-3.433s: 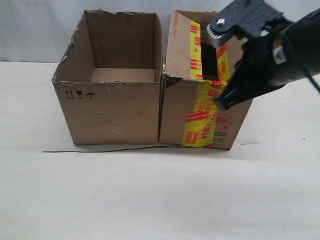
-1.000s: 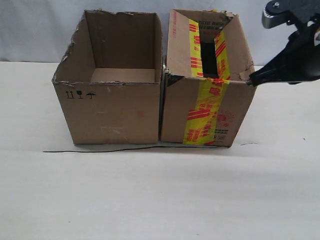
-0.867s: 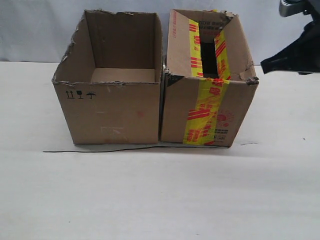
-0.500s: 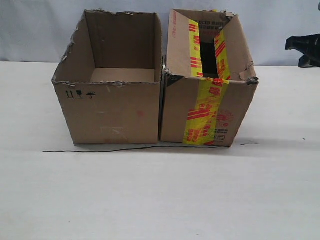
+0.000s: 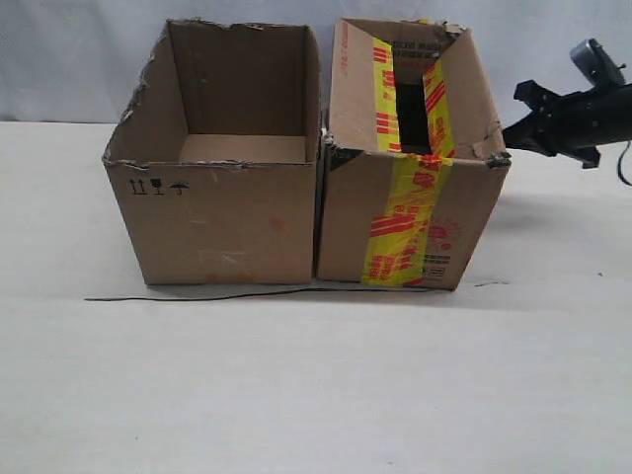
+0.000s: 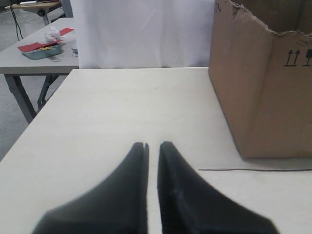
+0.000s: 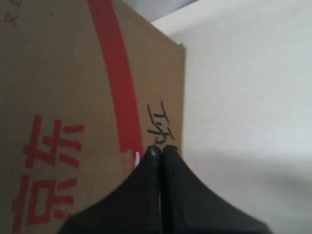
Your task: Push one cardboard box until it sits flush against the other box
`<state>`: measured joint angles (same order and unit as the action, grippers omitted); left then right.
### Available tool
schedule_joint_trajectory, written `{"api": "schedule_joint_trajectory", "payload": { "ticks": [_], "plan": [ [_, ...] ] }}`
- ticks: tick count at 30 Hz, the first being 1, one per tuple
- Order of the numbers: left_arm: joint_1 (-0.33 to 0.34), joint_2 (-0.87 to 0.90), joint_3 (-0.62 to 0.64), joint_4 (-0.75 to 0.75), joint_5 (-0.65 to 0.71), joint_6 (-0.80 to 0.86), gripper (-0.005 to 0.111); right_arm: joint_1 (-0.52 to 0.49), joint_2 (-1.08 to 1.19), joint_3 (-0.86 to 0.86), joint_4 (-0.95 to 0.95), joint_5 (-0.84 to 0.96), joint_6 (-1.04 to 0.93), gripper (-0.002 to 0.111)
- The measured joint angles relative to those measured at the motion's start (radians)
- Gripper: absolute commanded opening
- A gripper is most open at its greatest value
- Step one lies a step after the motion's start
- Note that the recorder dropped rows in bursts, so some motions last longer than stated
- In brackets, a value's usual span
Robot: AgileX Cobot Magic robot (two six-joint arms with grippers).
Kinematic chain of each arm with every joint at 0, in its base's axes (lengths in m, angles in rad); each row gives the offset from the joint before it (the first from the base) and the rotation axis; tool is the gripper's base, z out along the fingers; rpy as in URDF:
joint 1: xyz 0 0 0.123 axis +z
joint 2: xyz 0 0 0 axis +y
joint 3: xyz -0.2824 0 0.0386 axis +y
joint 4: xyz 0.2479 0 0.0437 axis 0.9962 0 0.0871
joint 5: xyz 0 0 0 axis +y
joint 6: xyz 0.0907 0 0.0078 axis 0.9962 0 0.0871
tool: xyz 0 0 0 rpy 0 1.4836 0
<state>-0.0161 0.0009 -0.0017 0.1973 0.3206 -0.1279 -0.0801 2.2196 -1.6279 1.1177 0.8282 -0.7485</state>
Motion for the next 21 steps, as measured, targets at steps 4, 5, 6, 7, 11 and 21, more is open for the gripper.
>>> {"api": "schedule_joint_trajectory", "payload": {
  "ticks": [4,5,6,7,11,21],
  "plan": [
    [0.000,0.000,0.000,0.000,0.000,0.000,0.000,0.039,0.089,-0.104,0.063,0.067,-0.018,0.000],
    [0.000,0.000,0.000,0.000,0.000,0.000,0.000,0.053,0.110,-0.137,0.068,0.086,-0.018,0.000],
    [0.000,0.000,0.000,0.000,0.000,0.000,0.000,0.062,0.123,-0.157,0.073,0.096,-0.018,0.000],
    [0.000,0.000,0.000,0.000,0.000,0.000,0.000,0.073,0.136,-0.181,0.077,0.100,-0.016,0.000],
    [0.000,0.000,0.000,0.000,0.000,0.000,0.000,0.093,0.180,-0.247,0.080,0.100,-0.009,0.000],
    [0.000,0.000,0.000,0.000,0.000,0.000,0.000,0.099,0.197,-0.271,0.078,0.103,0.011,0.000]
  ]
}}
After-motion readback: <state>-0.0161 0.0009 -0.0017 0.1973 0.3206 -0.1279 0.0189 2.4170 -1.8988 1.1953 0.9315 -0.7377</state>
